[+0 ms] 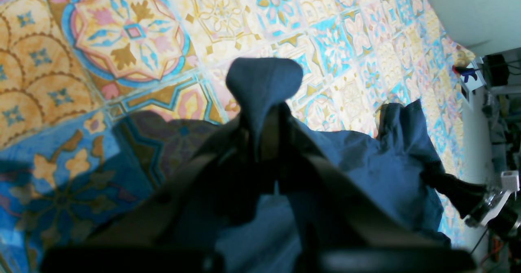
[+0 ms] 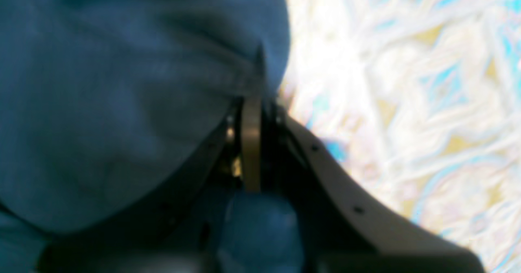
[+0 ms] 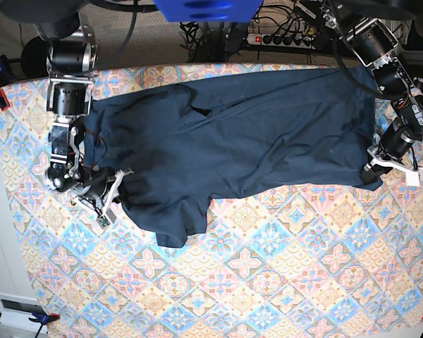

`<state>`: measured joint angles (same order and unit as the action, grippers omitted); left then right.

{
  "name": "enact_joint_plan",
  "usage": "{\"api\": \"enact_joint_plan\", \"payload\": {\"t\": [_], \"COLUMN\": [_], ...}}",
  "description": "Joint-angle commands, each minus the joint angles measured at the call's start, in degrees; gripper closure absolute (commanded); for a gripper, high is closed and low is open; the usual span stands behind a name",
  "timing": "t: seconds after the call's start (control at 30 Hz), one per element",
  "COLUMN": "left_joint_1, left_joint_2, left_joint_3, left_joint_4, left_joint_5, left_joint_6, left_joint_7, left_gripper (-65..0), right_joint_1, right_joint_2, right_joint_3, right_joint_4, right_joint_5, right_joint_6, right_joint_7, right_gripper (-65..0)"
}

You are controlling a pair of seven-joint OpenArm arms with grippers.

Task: Layout the t-shirt on the table in an organized manner, then fold the t-shirt properly
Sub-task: 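Lift the hem with both grippers and fold it over toward the collar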

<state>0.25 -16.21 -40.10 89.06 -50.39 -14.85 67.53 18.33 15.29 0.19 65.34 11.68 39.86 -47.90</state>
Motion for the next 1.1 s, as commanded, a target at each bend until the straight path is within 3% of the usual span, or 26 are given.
{"api": "enact_joint_plan", "payload": {"t": [0.0,0.13,0.4,0.47,0.8,1.07], "left_joint_1": [-0.1,0.8,4.4,5.7,9.5,13.6], "left_joint_2": [-1.2,-1.2,-3.8,-4.4,-4.6,-4.4], "left_joint_3": [-0.2,-0.2,-0.4,-0.4,-8.6,-8.4], "left_joint_4": [1.1,1.5,1.5,1.5,1.5,1.5], "left_joint_5": [-1.3,-4.0,-10.3,-11.5,-11.9,-11.8], "left_joint_6": [-0.3,-0.3,-0.3,-0.3,-0.3,-0.3], "left_joint_7": [-0.8,-1.0,-1.1,-1.2,-0.7,-0.7], "left_gripper": [0.0,0.0,0.0,0.0,0.0,0.0], "right_joint_1": [1.8,1.0,-3.6,-5.1,-13.4,-20.0], "right_joint_2": [1.5,2.5,2.8,4.1,9.6,9.9], "right_joint_3": [0.3,0.4,6.6,7.5,8.4,14.9], "right_joint_4": [2.3,4.5,10.2,13.1,22.1,26.8], "right_joint_5": [0.7,1.2,8.7,9.7,18.7,21.2], "right_joint_6": [0.1,0.1,0.1,0.1,0.1,0.1], "right_joint_7": [1.4,-0.2,-4.9,-5.5,-5.9,-8.5], "right_gripper": [-3.0,-2.9,-2.7,-2.7,-1.3,-1.3]}}
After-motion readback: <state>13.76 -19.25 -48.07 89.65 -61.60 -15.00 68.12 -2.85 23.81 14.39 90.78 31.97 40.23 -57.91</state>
